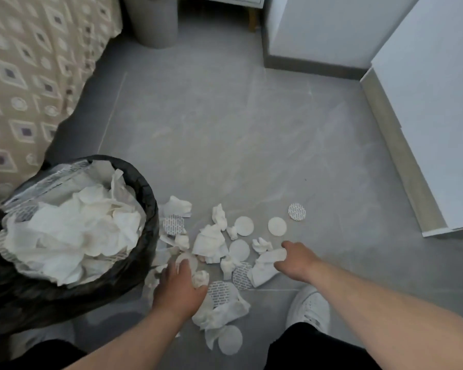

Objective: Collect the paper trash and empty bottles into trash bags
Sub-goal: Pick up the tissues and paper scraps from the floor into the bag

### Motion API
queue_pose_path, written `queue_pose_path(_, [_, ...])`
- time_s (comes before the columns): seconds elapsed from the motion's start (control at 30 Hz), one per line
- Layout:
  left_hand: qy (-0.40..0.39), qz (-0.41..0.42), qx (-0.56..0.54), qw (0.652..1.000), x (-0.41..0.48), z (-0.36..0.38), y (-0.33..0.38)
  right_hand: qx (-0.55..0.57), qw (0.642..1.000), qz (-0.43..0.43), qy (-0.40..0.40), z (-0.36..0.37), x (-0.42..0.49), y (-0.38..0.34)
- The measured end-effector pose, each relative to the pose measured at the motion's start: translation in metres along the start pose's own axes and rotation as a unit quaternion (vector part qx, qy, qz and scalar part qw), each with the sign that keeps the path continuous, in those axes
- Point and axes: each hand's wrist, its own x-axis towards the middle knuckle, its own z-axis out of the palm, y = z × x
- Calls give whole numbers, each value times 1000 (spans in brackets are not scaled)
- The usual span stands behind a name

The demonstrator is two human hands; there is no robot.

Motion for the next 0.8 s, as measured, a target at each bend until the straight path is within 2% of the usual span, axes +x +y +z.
queue_pose_path(0.13, [2, -92, 12, 996, 28, 17, -17, 34, 999, 21, 29, 30, 26, -10])
queue_pose_path(0.23, [-5, -110, -12, 994, 38, 18, -25, 58, 997, 27, 34, 51, 31, -27])
queue_pose_path(0.4, [24, -64, 15, 998, 49, 24, -38, 60, 998, 2, 1, 87, 33, -65])
queue_pose_path(0.53, [45, -35, 55, 997, 51, 30, -37, 17, 994, -50, 93, 99, 28, -77])
queue_pose_path(0.6, [54, -26, 50, 997, 54, 32, -36, 19, 991, -78, 108, 99, 30, -73])
queue_pose_path(0.7, [36, -24, 8, 999, 59, 35, -36, 60, 987, -94, 116, 94, 40, -64])
queue_pose_path(0.8, [27, -6, -57, 998, 62, 37, -39, 141, 969, -103, 176, 76, 49, -60])
